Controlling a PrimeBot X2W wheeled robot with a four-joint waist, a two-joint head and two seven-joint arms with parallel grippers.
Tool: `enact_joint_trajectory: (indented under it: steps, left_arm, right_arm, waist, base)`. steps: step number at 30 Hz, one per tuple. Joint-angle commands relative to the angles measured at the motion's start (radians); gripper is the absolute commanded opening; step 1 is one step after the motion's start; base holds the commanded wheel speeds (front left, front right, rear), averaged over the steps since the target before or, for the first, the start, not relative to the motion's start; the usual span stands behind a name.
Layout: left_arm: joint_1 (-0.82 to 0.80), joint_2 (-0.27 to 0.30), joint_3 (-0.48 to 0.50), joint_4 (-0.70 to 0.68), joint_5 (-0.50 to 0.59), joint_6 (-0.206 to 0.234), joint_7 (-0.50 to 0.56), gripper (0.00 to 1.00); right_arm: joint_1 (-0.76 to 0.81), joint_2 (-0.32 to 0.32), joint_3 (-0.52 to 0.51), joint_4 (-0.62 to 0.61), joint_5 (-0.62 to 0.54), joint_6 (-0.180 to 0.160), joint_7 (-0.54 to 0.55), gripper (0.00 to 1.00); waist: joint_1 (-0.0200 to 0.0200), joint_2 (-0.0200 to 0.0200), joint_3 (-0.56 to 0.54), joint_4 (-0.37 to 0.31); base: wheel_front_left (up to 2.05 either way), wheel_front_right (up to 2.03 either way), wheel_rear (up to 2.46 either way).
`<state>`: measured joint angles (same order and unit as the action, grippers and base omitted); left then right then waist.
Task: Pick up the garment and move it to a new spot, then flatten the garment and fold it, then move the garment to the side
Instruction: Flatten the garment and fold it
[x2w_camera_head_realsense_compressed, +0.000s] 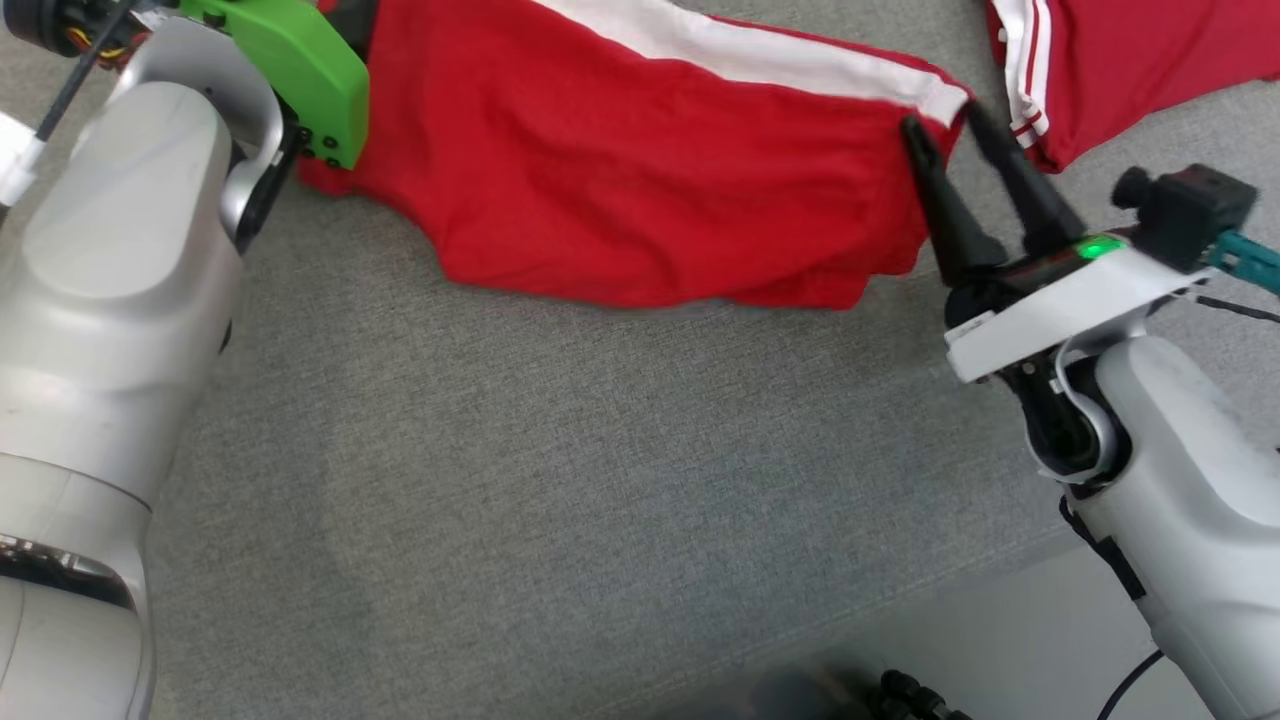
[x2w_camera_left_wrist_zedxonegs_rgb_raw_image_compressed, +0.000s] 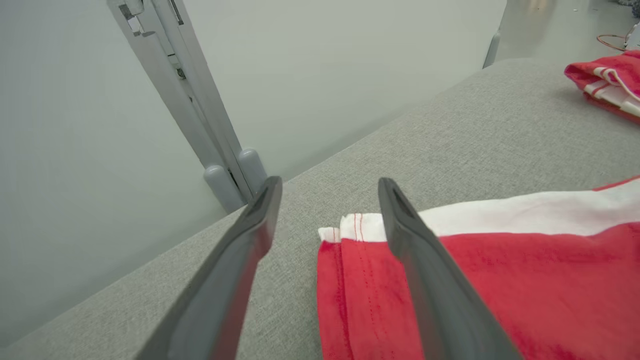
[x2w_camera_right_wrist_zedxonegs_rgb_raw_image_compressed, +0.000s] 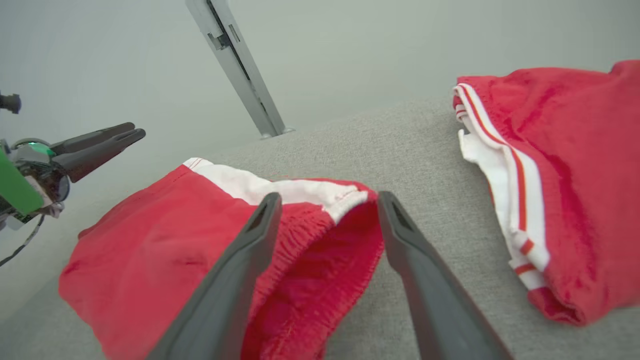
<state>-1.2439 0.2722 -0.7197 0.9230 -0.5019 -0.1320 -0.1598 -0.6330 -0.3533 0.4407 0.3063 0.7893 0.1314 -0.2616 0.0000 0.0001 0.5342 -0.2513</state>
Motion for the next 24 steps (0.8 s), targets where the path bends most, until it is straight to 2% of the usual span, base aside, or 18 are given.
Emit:
enact_joint_trajectory:
  steps: [1,2,8,12,17,24]
  left_arm:
    - [-0.019,0.007,-0.005,0.014,-0.015,0.003,-0.017,1.00]
    - [-0.020,0.004,-0.015,0.028,-0.030,0.003,-0.034,1.00]
    - [0.004,0.021,-0.052,0.048,-0.078,0.003,-0.055,1.00]
    - [0.029,0.031,-0.092,0.047,-0.119,0.003,-0.029,1.00]
    - [0.061,0.067,-0.154,0.019,-0.196,0.003,0.032,1.00]
    - [0.120,0.110,-0.219,0.010,-0.295,0.003,0.116,1.00]
  right_arm:
    - [0.043,0.005,-0.023,-0.020,-0.017,-0.002,-0.004,1.00]
    - [0.084,0.007,-0.070,-0.064,-0.045,-0.002,-0.003,1.00]
    - [0.232,0.021,-0.193,-0.195,-0.115,-0.002,-0.003,1.00]
    - [0.323,0.044,-0.259,-0.276,-0.155,-0.002,-0.003,1.00]
    - [0.402,0.075,-0.293,-0.348,-0.204,-0.002,-0.003,1.00]
    - [0.427,0.099,-0.295,-0.369,-0.230,-0.002,-0.003,1.00]
  waist:
    - [0.0000,-0.0001,-0.015,0.008]
    - [0.0000,-0.0001,-0.028,0.013]
    - [0.0000,-0.0001,-0.063,0.014]
    - [0.0000,-0.0001,-0.077,0.010]
    - [0.0000,-0.0001,-0.079,-0.005]
    - [0.0000,-0.0001,-0.076,-0.022]
  base:
    - [0.00,0.00,0.00]
    - [0.00,0.00,0.00]
    - [0.00,0.00,0.00]
    - [0.00,0.00,0.00]
    - [0.00,0.00,0.00]
    - [0.00,0.00,0.00]
